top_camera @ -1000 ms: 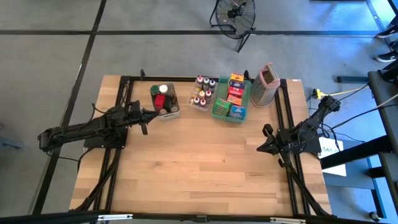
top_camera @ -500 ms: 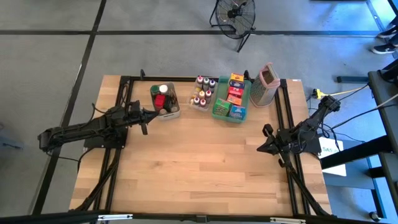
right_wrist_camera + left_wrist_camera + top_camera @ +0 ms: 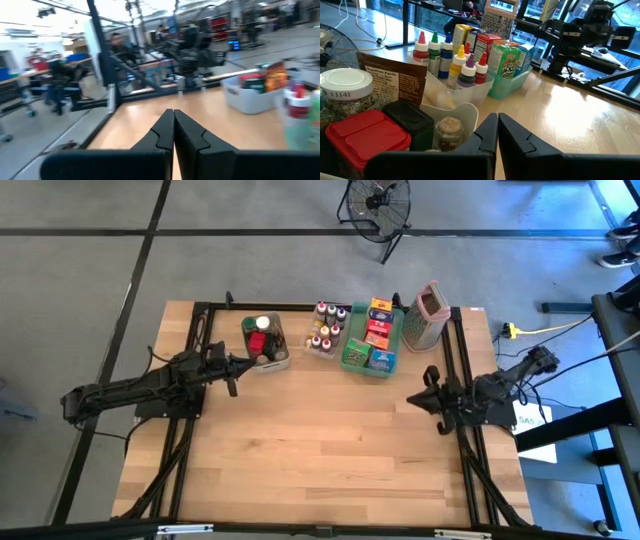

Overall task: Pick & Place Kitchen Items
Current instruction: Return to Home Position

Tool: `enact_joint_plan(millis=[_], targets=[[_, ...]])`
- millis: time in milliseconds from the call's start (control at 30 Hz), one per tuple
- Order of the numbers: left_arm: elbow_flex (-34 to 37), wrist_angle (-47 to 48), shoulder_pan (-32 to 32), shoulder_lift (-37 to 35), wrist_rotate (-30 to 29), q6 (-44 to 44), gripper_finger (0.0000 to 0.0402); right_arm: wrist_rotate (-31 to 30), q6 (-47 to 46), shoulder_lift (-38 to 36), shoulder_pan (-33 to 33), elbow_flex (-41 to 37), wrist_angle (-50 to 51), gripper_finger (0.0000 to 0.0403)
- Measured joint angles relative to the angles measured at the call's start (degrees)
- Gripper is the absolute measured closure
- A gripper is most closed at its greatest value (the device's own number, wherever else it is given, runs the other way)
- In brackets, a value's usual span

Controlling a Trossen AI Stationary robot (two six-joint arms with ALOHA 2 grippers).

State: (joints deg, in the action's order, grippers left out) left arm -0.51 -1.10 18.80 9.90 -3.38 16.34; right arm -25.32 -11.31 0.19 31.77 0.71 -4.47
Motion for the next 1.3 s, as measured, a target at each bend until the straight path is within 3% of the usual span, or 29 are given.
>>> enact_joint_plan(millis=[300,1300], targets=[[0.0,-0.28,0.0,-0.01,-0.03,0.0,0.0392,-0.16,0.0,0.0,-9.03,0.0,0.53,0.0394],[0.0,-0.35,-0.01,-0.01,0.0,0.0,0.0394,-0.11,0.02,0.0,-9.4,-0.09,0.57,0.0394]])
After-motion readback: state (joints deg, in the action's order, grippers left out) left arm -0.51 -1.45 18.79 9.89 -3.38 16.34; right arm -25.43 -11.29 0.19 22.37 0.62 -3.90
